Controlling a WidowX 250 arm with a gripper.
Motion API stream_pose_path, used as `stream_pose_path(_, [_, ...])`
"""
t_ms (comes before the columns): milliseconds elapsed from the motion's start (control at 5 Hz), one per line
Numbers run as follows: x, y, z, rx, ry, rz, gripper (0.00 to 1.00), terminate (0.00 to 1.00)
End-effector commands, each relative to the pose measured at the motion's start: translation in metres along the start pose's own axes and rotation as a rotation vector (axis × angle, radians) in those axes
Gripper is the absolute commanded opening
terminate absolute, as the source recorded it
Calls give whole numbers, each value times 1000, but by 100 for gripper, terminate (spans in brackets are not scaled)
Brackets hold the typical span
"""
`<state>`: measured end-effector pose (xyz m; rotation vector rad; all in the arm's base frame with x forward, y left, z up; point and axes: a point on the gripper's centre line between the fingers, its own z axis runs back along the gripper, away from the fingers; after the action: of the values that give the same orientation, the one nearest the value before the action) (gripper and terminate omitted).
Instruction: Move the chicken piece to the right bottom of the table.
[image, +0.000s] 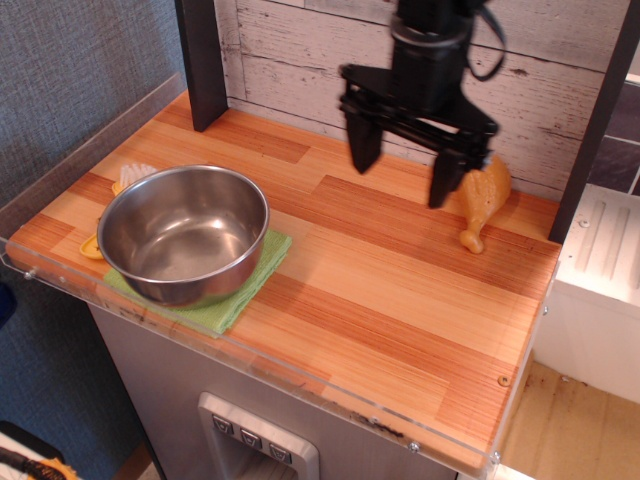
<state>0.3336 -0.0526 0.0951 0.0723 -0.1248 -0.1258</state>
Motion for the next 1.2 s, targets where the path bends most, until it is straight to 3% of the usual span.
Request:
stream_pose_path(0, [53,-20,-27,17,-29,189,100,0])
stream_pose_path(200, [64,-28,-45,-15,-3,198,100,0])
stream_pose_path(600, [64,-45,-83,24,75,182,100,0])
stream_pose_path(800, [60,-54,-96,45,99,158,0,0])
stream_pose_path(1000, [58,-58,-92,59,108,134,0,0])
